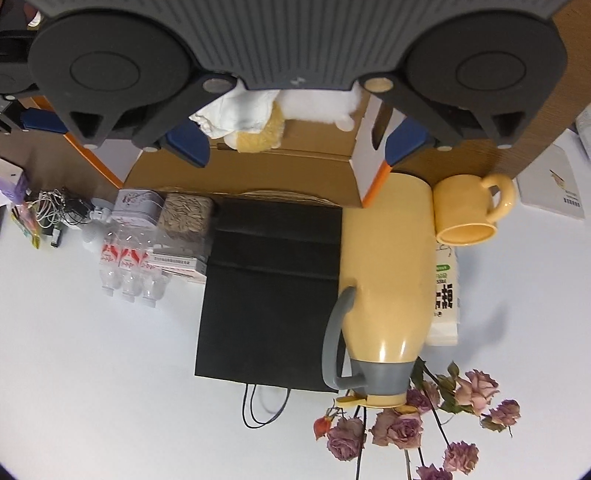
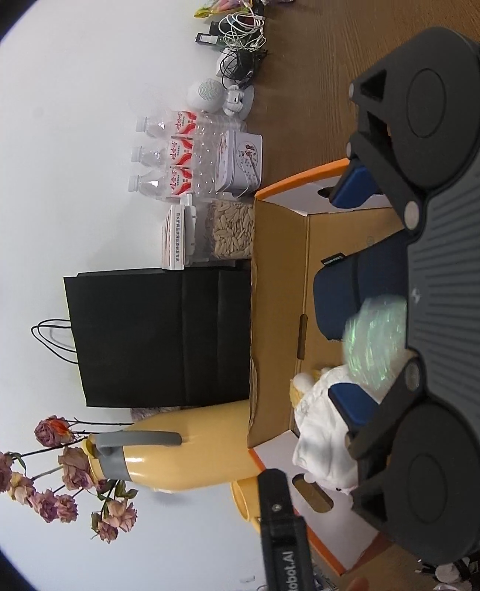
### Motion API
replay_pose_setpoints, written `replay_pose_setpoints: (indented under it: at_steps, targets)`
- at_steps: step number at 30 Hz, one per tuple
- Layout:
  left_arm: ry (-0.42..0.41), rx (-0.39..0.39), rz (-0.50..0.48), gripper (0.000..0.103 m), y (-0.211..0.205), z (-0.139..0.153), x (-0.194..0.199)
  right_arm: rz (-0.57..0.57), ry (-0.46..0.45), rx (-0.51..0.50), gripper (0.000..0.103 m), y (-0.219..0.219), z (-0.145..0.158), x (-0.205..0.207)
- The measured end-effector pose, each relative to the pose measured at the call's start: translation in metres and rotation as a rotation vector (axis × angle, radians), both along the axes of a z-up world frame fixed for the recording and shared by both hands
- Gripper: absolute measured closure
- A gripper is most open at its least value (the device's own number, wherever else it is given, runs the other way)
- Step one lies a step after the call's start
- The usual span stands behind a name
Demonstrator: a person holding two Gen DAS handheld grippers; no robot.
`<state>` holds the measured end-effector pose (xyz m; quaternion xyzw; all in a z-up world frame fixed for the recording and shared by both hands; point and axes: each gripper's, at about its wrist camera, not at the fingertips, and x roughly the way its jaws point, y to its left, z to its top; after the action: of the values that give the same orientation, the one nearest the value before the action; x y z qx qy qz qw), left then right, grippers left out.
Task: Organize objects
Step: 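Carry the tissue and plastic bag into the cardboard box and release both, then grasp the white charger with black cable using the left gripper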
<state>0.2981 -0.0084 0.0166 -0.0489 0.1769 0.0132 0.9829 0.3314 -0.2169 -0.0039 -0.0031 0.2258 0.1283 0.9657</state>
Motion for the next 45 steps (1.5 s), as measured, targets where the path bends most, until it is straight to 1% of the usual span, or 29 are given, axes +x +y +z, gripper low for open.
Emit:
replay_pose_setpoints:
  at_steps: [5, 9, 12, 15, 17, 24, 28, 32, 40, 45]
  targets:
    - [-0.003, 0.007, 0.012, 0.000, 0.000, 0.005, -0.003, 0.004, -0.014, 0.003, 0.002, -0.001, 0.005, -0.003]
    - [-0.036, 0.008, 0.012, 0.000, -0.001, 0.017, -0.013, 0.011, -0.042, 0.009, 0.002, -0.002, 0.015, -0.011]
    - [-0.050, 0.026, 0.011, 0.000, -0.004, 0.026, -0.022, 0.018, -0.069, 0.006, 0.000, -0.003, 0.025, -0.020]
    - [-0.057, 0.043, 0.012, 0.000, -0.004, 0.035, -0.034, 0.029, -0.094, 0.001, 0.000, -0.003, 0.034, -0.033]
    - [-0.055, 0.040, 0.013, 0.000, -0.002, 0.040, -0.043, 0.035, -0.106, -0.004, 0.000, -0.003, 0.040, -0.044]
    - [-0.018, 0.038, 0.013, 0.000, 0.012, 0.049, -0.084, 0.057, -0.124, -0.014, 0.000, -0.010, 0.053, -0.086]
    - [0.024, 0.058, 0.017, 0.000, 0.019, 0.044, -0.112, 0.075, -0.113, -0.015, 0.000, -0.016, 0.053, -0.111]
    - [0.063, 0.077, 0.028, 0.000, 0.029, 0.033, -0.140, 0.095, -0.099, -0.016, 0.000, -0.021, 0.049, -0.138]
    - [0.140, 0.080, 0.023, 0.000, 0.044, 0.003, -0.182, 0.126, -0.042, -0.028, 0.000, -0.026, 0.027, -0.182]
    - [0.198, 0.082, 0.002, 0.000, 0.046, -0.019, -0.198, 0.148, -0.005, -0.044, 0.000, -0.025, 0.014, -0.200]
